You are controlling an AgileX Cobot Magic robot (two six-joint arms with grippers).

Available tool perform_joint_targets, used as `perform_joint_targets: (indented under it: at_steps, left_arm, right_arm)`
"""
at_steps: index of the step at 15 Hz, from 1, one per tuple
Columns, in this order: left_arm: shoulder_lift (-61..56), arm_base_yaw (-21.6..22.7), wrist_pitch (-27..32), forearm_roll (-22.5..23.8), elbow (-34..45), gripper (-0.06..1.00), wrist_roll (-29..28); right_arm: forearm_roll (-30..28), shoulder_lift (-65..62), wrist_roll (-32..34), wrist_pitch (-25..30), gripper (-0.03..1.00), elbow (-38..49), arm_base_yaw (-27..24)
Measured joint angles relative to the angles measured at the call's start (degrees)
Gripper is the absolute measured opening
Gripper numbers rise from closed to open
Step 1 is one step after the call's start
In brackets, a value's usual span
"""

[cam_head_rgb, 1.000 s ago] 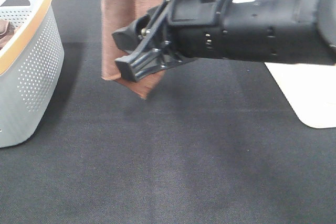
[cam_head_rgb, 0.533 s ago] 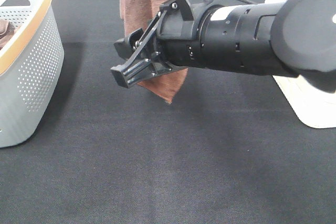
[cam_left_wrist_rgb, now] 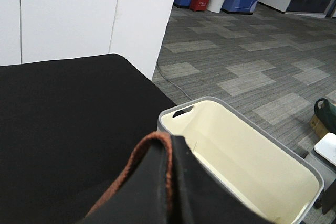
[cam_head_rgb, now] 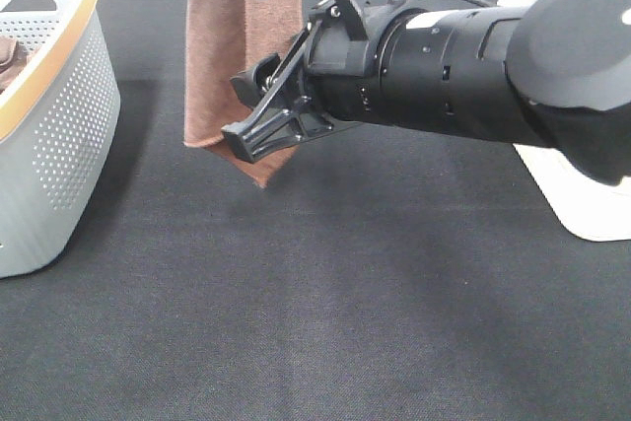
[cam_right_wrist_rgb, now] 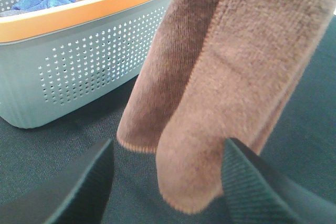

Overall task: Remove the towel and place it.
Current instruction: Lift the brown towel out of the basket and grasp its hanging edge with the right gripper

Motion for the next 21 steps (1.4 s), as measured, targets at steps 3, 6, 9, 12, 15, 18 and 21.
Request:
perform_joint_targets:
  at_steps: [3, 6, 9, 12, 15, 18, 21]
  left_arm:
    - [0.0, 0.0, 0.1, -0.2, 0.0, 0.0, 0.0]
    - [0.0, 0.0, 0.1, -2.5, 0.0, 0.0, 0.0]
    - [-0.3, 0.0, 0.8, -3.0, 0.0, 0.0, 0.0]
    - [-1.2, 0.0, 2.7, -3.9, 0.0, 0.0, 0.0]
    - [-1.2, 0.0, 4.0, -5.8, 0.0, 0.0, 0.0]
    - [-1.2, 0.0, 4.9, -6.0, 0.0, 0.0, 0.0]
    - [-1.4, 0.0, 5.4, -6.0, 0.0, 0.0, 0.0]
  right_arm:
    - [0.0, 0.0, 0.0, 0.0, 0.58, 0.0, 0.0]
    - [0.7, 0.0, 0.0, -0.9, 0.58, 0.0, 0.0]
    - [1.4, 0.0, 0.0, -3.0, 0.61, 0.0, 0.0]
    - [1.5, 0.0, 0.0, -4.8, 0.62, 0.0, 0.0]
    - [1.7, 0.0, 0.0, -5.1, 0.62, 0.0, 0.0]
    - [3.0, 0.2, -0.1, -7.4, 0.68, 0.0, 0.0]
    - [5.1, 1.7, -1.2, -9.1, 0.68, 0.0, 0.0]
